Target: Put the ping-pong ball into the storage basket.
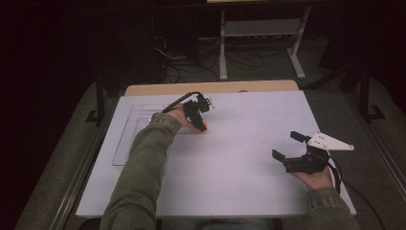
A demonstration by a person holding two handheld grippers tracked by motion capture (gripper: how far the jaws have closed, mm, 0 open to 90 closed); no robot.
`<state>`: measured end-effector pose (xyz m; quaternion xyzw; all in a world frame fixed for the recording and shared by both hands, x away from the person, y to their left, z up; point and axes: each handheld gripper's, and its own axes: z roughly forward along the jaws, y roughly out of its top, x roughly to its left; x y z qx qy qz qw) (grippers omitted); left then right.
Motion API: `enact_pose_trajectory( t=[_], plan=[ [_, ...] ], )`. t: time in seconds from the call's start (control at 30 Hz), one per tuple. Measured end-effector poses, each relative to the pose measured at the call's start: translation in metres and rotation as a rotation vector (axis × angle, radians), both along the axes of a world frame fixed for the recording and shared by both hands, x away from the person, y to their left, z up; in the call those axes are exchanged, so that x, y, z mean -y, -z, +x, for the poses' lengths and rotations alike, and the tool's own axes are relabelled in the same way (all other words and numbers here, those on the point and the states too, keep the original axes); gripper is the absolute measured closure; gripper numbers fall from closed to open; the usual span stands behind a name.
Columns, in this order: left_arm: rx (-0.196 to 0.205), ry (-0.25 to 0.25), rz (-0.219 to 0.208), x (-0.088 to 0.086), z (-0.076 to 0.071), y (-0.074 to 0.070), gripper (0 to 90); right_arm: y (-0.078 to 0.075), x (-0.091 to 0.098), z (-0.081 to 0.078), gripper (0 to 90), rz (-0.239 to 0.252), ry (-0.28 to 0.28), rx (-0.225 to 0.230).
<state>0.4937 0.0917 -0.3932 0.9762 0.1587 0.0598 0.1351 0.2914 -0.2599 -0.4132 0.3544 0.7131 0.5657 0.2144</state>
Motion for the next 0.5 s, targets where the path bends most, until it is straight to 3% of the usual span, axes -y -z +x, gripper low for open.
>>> enact_pose_trajectory(
  t=[0.5],
  plan=[
    [0.019,0.008,-0.026,-0.005,-0.008,-0.023,50.6,0.0,-0.001,0.0,0.0,0.003,0.003,-0.001]
  ],
)
